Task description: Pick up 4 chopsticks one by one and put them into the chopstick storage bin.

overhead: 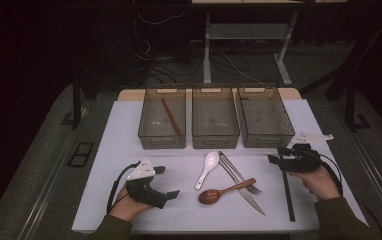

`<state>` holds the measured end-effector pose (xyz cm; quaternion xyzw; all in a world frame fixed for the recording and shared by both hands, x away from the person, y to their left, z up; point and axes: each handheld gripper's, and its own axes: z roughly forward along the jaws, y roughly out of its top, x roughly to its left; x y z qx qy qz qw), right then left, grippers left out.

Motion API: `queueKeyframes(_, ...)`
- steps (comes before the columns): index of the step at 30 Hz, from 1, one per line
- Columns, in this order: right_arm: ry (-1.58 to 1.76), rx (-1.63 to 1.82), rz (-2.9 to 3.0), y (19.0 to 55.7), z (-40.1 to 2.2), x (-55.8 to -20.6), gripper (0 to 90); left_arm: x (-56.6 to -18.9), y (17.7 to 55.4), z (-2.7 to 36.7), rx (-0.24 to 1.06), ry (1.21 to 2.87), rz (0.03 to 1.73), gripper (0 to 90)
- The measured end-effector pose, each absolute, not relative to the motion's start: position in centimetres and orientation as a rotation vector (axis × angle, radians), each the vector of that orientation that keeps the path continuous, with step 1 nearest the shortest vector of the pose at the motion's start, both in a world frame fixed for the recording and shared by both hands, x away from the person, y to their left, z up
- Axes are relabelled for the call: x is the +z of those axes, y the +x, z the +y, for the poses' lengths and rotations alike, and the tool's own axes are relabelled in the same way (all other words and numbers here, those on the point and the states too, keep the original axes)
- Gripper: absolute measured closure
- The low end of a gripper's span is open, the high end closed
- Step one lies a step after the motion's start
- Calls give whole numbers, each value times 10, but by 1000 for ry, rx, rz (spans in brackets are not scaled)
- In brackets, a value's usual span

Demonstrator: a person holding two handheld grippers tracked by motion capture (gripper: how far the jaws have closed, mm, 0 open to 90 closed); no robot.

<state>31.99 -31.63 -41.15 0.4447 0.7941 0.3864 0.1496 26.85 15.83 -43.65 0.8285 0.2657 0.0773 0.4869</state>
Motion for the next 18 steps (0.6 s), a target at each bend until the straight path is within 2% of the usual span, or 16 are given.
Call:
queueKeyframes(12, 1458, 988, 2181, 343, -333, -426, 661, -437, 269, 158, 188, 2012, 648, 37)
queueKeyframes(18, 1529, 942, 2148, 352, -335, -436, 707, -437, 269, 158, 185, 2016, 650, 37)
